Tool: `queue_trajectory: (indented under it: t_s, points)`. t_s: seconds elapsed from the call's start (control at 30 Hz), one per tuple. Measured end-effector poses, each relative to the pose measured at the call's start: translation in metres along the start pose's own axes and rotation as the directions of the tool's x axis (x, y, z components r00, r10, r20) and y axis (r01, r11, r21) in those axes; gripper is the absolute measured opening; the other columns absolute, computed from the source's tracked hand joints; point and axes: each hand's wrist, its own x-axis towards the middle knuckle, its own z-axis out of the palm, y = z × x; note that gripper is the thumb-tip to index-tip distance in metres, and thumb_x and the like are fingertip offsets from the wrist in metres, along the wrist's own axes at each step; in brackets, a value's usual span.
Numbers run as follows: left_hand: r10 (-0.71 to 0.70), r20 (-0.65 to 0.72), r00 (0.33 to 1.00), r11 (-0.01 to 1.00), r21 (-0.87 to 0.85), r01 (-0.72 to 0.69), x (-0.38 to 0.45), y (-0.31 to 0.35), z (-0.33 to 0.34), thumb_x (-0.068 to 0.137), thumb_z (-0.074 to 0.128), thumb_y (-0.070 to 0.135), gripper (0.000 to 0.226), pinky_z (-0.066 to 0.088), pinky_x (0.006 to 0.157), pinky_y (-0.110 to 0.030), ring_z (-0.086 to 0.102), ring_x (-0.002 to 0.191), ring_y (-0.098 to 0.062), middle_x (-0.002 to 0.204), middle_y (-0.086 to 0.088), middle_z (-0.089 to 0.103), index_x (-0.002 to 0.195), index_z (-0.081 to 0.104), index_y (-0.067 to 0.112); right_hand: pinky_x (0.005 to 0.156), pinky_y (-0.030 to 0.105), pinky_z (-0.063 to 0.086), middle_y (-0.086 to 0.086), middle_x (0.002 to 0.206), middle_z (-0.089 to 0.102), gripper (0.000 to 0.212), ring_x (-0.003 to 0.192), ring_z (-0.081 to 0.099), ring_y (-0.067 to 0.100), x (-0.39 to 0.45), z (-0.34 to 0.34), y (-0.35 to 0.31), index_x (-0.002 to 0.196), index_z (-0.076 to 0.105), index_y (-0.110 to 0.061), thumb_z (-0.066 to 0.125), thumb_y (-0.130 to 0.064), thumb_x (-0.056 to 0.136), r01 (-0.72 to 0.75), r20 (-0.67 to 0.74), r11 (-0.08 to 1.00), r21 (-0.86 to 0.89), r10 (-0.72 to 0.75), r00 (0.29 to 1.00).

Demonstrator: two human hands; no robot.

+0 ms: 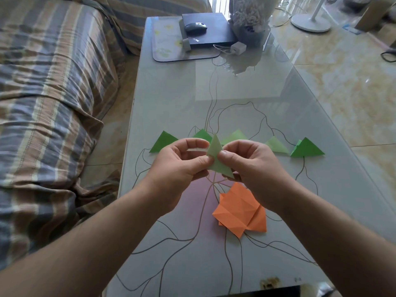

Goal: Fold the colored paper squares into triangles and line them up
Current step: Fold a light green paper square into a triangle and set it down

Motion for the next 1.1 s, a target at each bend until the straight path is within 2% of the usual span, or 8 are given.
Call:
queue_trajectory:
  t_s: [0.2,0.33,0.43,0.57,0.7,0.83,0.97,1.1]
  points:
    - [0.042,0.021,0.999,0.989,0.144,-0.044,0.001,0.003,-0.002,0.092,0.073,0.016,0.011,0.055,0.089,-0.042,0.071,0.092,-0.022,0.102,-0.009,0.078,0.103,0.075,0.018,0.059,0.025,0.045,0.002,0.068,0.063,0.012,0.063,0.054,0.011,0.001,-0.004,0.001,0.079,0.074,-0.008,0.079,-0.011,0.089,0.068,0.011,0.996,-0.056,-0.068,0.998]
    - [0.122,0.002,0.993,0.978,0.171,-0.120,0.000,0.004,-0.002,0.078,0.077,0.037,0.034,0.055,0.098,-0.058,0.072,0.100,-0.038,0.100,-0.013,0.078,0.102,0.077,0.014,0.065,0.034,0.045,0.008,0.072,0.063,0.014,0.069,0.056,0.020,-0.001,-0.002,0.005,0.078,0.073,-0.007,0.082,-0.012,0.088,0.085,0.062,0.993,-0.086,-0.079,0.995]
    - [0.159,0.013,0.987,0.970,0.182,-0.159,0.001,0.001,-0.002,0.086,0.081,0.031,0.021,0.053,0.096,-0.065,0.070,0.091,-0.035,0.093,-0.012,0.076,0.097,0.078,0.013,0.064,0.038,0.041,0.008,0.072,0.061,0.017,0.069,0.050,0.022,-0.001,-0.002,0.006,0.079,0.074,-0.010,0.081,-0.026,0.080,0.085,0.096,0.991,-0.105,-0.075,0.993]
    - [0.158,-0.006,0.987,0.978,0.142,-0.155,0.000,0.002,0.000,0.085,0.073,0.031,0.025,0.054,0.093,-0.061,0.069,0.086,-0.026,0.090,-0.009,0.074,0.099,0.075,0.011,0.064,0.032,0.043,0.006,0.075,0.061,0.009,0.069,0.053,0.017,0.000,0.001,0.005,0.084,0.075,-0.014,0.080,-0.022,0.083,0.053,0.086,0.998,-0.022,-0.051,0.995]
    - [0.092,-0.017,0.996,0.987,0.131,-0.089,0.000,-0.001,0.002,0.088,0.073,0.031,0.022,0.053,0.099,-0.060,0.070,0.101,-0.042,0.103,-0.018,0.075,0.101,0.075,0.013,0.071,0.040,0.044,0.012,0.077,0.063,0.011,0.074,0.055,0.023,0.004,0.003,0.004,0.079,0.076,-0.013,0.075,-0.024,0.078,0.063,0.022,0.998,-0.012,-0.063,0.998]
    - [0.084,0.023,0.996,0.973,0.212,-0.087,0.003,-0.009,0.002,0.095,0.073,0.023,0.013,0.053,0.084,-0.046,0.068,0.089,-0.026,0.101,-0.015,0.077,0.100,0.076,0.012,0.071,0.042,0.047,0.014,0.077,0.066,0.010,0.075,0.059,0.024,0.004,0.001,0.005,0.074,0.074,-0.013,0.076,-0.023,0.077,0.073,0.000,0.997,-0.028,-0.073,0.997]
    - [0.129,0.047,0.991,0.967,0.213,-0.136,0.004,-0.009,0.003,0.092,0.072,0.027,0.022,0.055,0.095,-0.059,0.068,0.098,-0.045,0.102,-0.023,0.073,0.100,0.075,0.006,0.068,0.038,0.048,0.012,0.076,0.065,0.012,0.073,0.059,0.023,0.004,0.002,0.007,0.074,0.074,-0.013,0.076,-0.025,0.076,0.072,-0.009,0.997,-0.034,-0.073,0.997]
    - [0.161,0.026,0.987,0.963,0.215,-0.163,0.003,-0.006,0.003,0.100,0.065,0.016,0.015,0.056,0.095,-0.053,0.070,0.090,-0.024,0.101,-0.023,0.072,0.101,0.073,0.004,0.066,0.039,0.048,0.009,0.074,0.064,0.009,0.072,0.058,0.023,0.002,0.003,0.006,0.074,0.077,-0.019,0.079,-0.020,0.083,0.053,-0.008,0.999,-0.004,-0.053,0.999]
